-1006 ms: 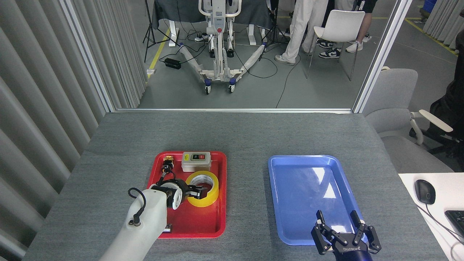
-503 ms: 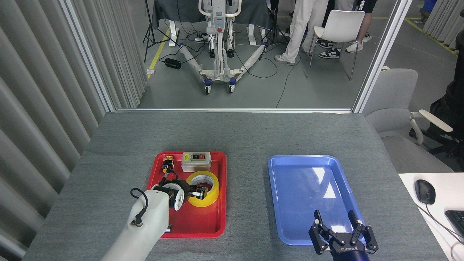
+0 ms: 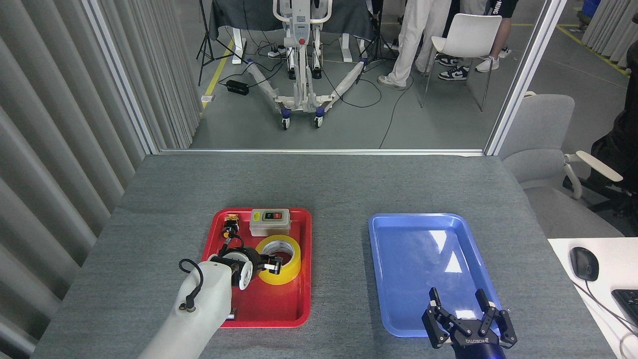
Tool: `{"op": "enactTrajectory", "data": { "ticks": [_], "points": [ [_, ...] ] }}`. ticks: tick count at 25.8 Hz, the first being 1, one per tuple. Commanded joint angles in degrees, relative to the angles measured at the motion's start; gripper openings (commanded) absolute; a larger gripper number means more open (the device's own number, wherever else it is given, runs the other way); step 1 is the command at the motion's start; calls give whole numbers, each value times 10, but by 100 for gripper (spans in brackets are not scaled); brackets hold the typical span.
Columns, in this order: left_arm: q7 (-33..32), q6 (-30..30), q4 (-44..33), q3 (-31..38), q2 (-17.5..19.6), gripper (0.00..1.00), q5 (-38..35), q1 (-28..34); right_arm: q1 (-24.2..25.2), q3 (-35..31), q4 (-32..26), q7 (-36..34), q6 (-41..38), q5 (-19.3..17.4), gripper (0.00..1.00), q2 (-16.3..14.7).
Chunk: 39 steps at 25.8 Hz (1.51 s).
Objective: Place and move tape with both arms
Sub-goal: 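Close the left gripper on the yellow tape roll's rim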
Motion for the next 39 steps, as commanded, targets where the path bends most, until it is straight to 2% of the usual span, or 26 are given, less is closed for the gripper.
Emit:
{"op": "enactTrajectory", "data": {
  "ticks": [1, 8, 11, 22, 30, 32, 39],
  "points": [
    [6, 0, 0, 0, 0, 65, 0, 0, 0, 0, 0, 1, 0, 0, 100, 0],
    [52, -7, 29, -10, 4, 65, -1, 0, 0, 0, 0, 1, 0, 0, 100, 0],
    [55, -7, 30, -10, 6, 61, 0, 0, 0, 0, 0, 0, 0, 0, 100, 0],
    [78, -2, 30, -10, 14, 60, -2, 0, 0, -1, 0, -6, 0, 0, 100, -1],
    [89, -4, 29, -10, 14, 49, -2, 0, 1, -1, 0, -6, -1, -1, 100, -1],
    [89, -6, 29, -10, 14, 44, -2, 0, 2, -1, 0, -6, -1, -1, 100, 0],
    [86, -8, 29, -10, 16, 40, -2, 0, -2, 0, 0, -24, -3, -2, 100, -2]
  ]
}}
